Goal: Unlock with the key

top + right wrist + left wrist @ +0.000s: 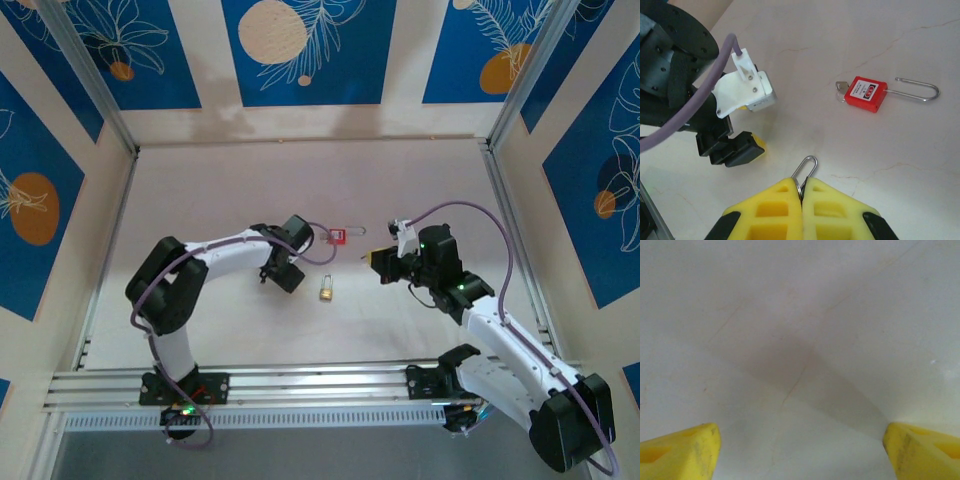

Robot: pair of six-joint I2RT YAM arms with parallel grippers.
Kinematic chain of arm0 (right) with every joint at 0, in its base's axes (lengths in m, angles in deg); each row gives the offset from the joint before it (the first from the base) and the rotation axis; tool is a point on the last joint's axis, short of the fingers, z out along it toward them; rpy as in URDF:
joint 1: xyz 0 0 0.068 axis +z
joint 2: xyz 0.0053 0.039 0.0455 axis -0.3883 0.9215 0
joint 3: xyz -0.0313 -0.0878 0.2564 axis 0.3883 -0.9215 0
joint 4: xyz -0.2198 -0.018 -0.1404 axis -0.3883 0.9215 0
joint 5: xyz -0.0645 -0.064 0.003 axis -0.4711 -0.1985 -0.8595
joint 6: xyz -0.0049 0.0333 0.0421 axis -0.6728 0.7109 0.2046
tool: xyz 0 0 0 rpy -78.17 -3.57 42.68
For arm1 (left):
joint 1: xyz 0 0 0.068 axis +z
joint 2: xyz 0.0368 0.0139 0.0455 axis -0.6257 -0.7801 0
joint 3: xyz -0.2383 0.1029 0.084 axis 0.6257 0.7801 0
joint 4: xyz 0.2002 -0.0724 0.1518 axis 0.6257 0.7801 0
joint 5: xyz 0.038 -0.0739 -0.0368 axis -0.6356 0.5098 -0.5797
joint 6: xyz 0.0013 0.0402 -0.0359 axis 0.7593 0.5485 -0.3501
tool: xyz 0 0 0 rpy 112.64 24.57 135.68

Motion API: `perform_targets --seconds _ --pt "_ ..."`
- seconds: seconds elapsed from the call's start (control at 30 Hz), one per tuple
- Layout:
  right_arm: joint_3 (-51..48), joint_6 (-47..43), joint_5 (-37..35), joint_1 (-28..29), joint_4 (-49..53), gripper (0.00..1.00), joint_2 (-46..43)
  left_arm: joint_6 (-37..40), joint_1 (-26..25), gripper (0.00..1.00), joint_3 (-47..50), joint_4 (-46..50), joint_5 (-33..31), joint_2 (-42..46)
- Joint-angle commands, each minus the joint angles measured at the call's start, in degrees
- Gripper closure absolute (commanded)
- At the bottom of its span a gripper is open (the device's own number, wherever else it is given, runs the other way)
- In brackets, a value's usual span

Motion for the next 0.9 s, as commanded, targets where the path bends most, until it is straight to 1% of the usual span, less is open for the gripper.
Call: perform_targets --seconds 0.0,0.23,0.3,0.43,0.63,0.77,0.87 --pt "-0.71 1.17 -0.73 -0.56 0.47 1.0 -1.68 -1.74 -2.83 0.14 -0.91 2.84 1.49 -2.87" --pt "-1.05 1.36 -1.04 -1.35 0.68 1.0 -2.63 -2.05 -6.53 0.14 -3.55 3.67 4.06 -5.26" --pt "-1.01 1.36 -1.13 -1.74 0.77 1.0 -2.7 -2.34 -7.41 0.14 -3.88 3.96 5.92 -5.48" --pt "-1.09 1.54 -1.57 -2.43 1.16 1.0 -3.37 -3.62 -8.72 0.14 -3.15 4.32 9.11 -4.05" --pt "-1.41 1.86 -2.97 -2.99 1.42 1.0 -3.71 -6.57 -9.9 0.15 -1.42 2.29 14.65 -1.77" --pt "-1.29 1.96 -3.07 -3.22 1.46 1.0 -3.86 -7.62 -11.43 0.15 -2.2 1.05 16.3 -3.18" --pt "-1.37 2.0 -3.3 -3.29 1.79 1.0 -4.04 -7.8 -12.37 0.15 -3.12 0.64 16.15 -4.38"
